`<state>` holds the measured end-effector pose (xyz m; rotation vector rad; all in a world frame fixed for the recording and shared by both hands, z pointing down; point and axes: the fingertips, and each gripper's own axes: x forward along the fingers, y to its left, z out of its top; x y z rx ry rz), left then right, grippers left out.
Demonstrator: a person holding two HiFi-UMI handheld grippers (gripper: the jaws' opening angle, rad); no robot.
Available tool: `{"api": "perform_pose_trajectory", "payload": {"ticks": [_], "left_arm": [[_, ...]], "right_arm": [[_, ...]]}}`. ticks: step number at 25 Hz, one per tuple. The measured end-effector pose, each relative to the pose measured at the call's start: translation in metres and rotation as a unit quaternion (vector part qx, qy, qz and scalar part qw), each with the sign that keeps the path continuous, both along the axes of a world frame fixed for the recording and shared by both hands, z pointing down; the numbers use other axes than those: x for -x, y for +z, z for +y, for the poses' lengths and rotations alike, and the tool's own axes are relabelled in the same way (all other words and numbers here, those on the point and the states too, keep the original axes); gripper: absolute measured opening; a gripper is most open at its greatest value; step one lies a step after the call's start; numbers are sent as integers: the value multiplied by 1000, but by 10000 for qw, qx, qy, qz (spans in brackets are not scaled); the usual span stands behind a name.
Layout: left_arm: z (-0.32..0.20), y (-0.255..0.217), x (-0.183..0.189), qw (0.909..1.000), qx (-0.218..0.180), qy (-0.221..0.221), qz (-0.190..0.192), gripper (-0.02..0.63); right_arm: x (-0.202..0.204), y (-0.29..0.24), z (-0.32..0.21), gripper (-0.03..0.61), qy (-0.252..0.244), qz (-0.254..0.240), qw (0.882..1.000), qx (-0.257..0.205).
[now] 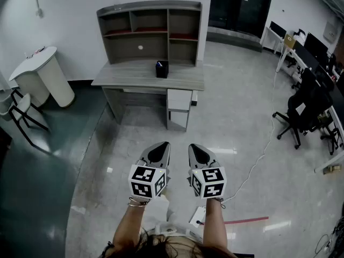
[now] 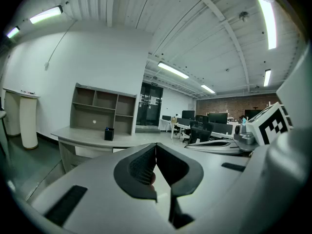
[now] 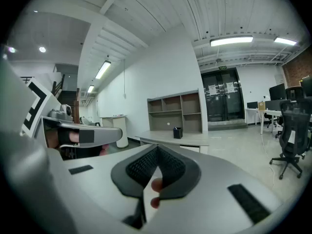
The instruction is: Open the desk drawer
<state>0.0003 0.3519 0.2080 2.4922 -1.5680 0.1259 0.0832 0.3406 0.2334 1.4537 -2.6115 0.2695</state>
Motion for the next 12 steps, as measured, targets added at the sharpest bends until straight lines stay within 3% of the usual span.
{"api": "perform_pose_trajectory", "payload": {"ticks": [12], "left_arm": [[-17, 17, 9, 9997, 195, -92, 64, 11]], "right_arm": [[0, 14, -16, 20, 44, 133, 9998, 112]]}}
